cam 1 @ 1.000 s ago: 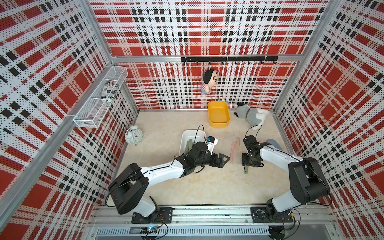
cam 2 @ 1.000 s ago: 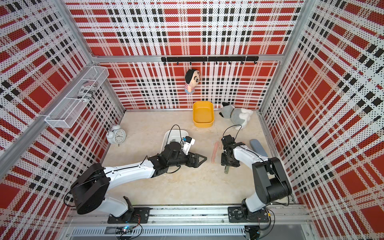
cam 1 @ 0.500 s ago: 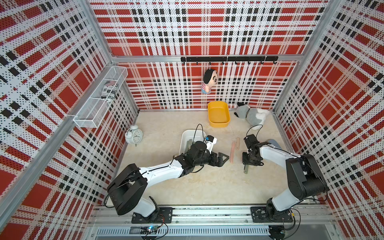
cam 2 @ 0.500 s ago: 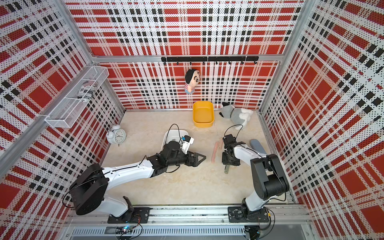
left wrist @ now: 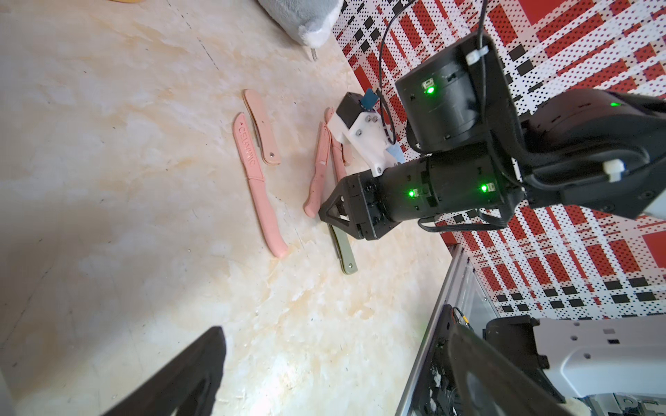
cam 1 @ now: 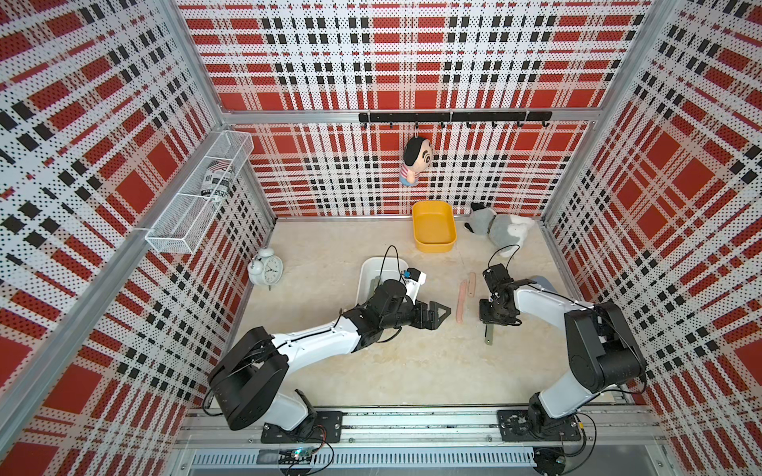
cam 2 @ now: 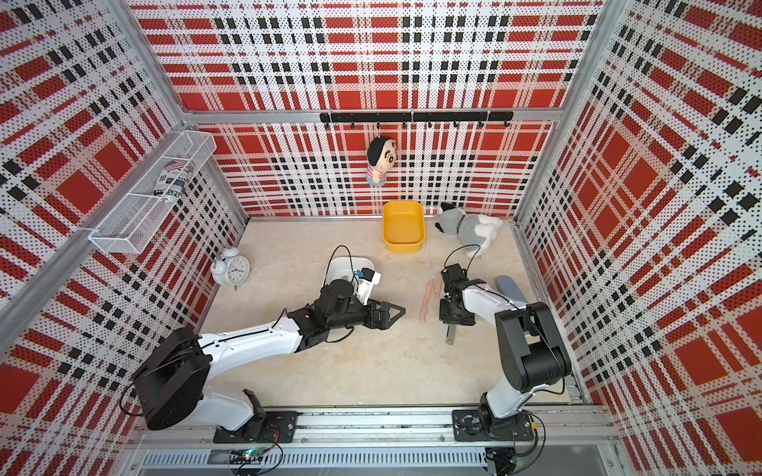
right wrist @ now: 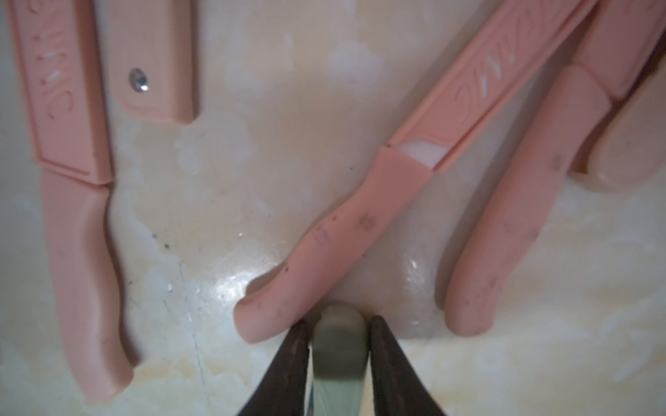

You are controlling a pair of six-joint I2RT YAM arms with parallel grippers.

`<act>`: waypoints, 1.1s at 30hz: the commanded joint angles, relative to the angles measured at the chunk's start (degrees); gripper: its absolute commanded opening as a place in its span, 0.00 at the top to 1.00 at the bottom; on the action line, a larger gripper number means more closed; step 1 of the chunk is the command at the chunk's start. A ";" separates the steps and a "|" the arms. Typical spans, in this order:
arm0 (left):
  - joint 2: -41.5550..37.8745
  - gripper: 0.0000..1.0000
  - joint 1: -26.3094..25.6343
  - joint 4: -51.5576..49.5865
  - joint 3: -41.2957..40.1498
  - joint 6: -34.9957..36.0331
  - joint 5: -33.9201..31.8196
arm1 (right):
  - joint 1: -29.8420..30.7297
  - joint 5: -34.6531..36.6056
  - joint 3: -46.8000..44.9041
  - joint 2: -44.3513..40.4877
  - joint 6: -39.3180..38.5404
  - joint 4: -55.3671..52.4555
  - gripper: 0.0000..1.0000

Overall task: Place the fruit knives into the storage box by color
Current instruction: Pick up the fruit knife from the center of the board.

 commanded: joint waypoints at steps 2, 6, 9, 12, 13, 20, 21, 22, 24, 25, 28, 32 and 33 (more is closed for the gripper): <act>-1.47 0.02 0.49 -0.55 -1.05 0.41 -0.32 | -0.40 -1.71 -2.52 0.68 -0.25 -0.37 0.65; -1.23 0.02 0.64 -0.45 -0.99 0.43 -0.18 | -0.40 -2.01 -3.06 1.18 -0.26 -0.07 0.66; -1.32 0.02 0.63 -0.53 -1.00 0.50 -0.18 | -0.39 -2.50 -3.06 1.30 -0.39 0.02 0.71; -1.67 0.02 0.69 -0.73 -1.08 0.50 -0.35 | -0.40 -2.41 -2.70 0.71 -0.72 -0.71 0.76; -1.80 0.02 0.81 -0.81 -1.18 0.57 -0.44 | -0.38 -2.24 -2.49 0.40 -0.76 -1.13 0.77; -2.40 0.02 1.44 -1.46 -1.34 0.67 -0.87 | 0.54 -2.77 0.19 -3.01 -0.67 -4.53 0.79; -2.49 0.02 1.48 -1.64 -1.35 0.74 -0.88 | 0.94 -2.68 0.86 -3.48 -0.60 -5.24 0.79; -2.62 0.02 1.65 -1.83 -1.35 0.93 -0.97 | 1.41 -2.42 1.59 -3.87 -0.53 -6.03 0.79; -2.80 0.02 1.91 -2.09 -1.51 1.03 -1.02 | 2.13 -1.99 2.86 -4.56 -0.50 -7.26 0.79; -3.02 0.02 2.07 -2.21 -1.53 1.10 -1.03 | 2.46 -1.97 3.55 -4.87 -0.36 -7.81 0.79; -3.52 0.02 2.55 -2.44 -1.82 1.09 -1.06 | 3.57 -1.98 5.40 -5.25 -0.11 -9.04 0.79; -3.74 0.02 2.88 -2.89 -2.12 1.27 -1.14 | 4.59 -2.23 7.69 -4.95 0.33 -9.73 0.78; -3.82 0.02 2.93 -3.15 -2.17 1.28 -1.15 | 4.95 -2.23 8.20 -4.69 0.36 -9.89 0.78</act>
